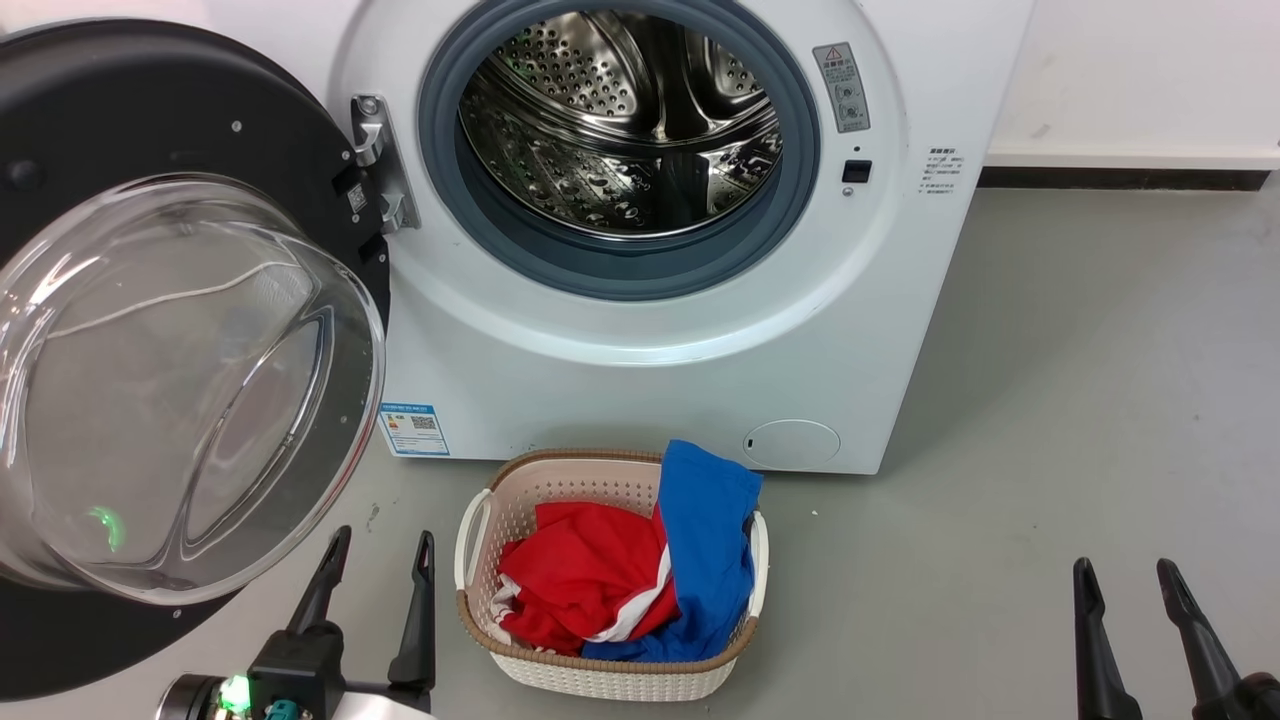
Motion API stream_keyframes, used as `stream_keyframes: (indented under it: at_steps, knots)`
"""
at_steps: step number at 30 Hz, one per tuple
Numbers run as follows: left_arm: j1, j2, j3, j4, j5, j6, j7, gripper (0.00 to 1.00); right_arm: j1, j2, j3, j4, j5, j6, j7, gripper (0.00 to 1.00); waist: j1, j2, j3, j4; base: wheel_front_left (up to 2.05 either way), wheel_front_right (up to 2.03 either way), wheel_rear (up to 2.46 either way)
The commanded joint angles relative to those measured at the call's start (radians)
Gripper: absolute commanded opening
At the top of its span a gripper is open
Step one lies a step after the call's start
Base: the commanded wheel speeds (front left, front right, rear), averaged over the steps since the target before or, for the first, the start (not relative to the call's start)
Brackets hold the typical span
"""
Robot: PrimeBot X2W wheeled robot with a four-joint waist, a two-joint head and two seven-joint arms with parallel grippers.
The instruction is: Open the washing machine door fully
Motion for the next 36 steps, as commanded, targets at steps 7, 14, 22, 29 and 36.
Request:
stream_keyframes:
  at_steps: [7,14,22,29,36]
  knots:
    - [0.018,-0.007,0.002,0.021,-0.004,0.006,0.002,1.0,0.011,0.001,0.001,0.01,0.009,0.0,-0.002,1.0,0.0,-0.0001,-0.004,0.002,0.0,0.0,0.0]
    - [0.021,-0.009,0.01,0.03,-0.005,0.007,0.002,1.0,0.012,0.001,0.004,0.011,0.011,0.0,-0.002,1.0,0.0,-0.0001,-0.001,0.003,0.0,0.0,0.0]
    - [0.03,-0.007,0.008,0.071,-0.005,0.01,0.001,0.0,0.009,0.001,0.007,0.049,0.005,0.0,0.002,0.0,0.0,-0.0001,0.001,0.004,0.0,0.0,0.0]
    - [0.004,-0.01,0.027,0.088,-0.152,0.002,0.043,0.0,-0.023,-0.007,0.016,0.072,0.15,0.0,0.028,0.0,0.0001,-0.0001,0.003,0.0,0.0,0.0,0.0]
    - [-0.013,-0.012,0.034,0.092,-0.294,-0.006,0.073,0.0,-0.057,-0.014,0.023,0.097,0.287,0.0,0.055,0.0,0.0001,-0.0001,0.005,-0.004,0.0,0.0,0.0]
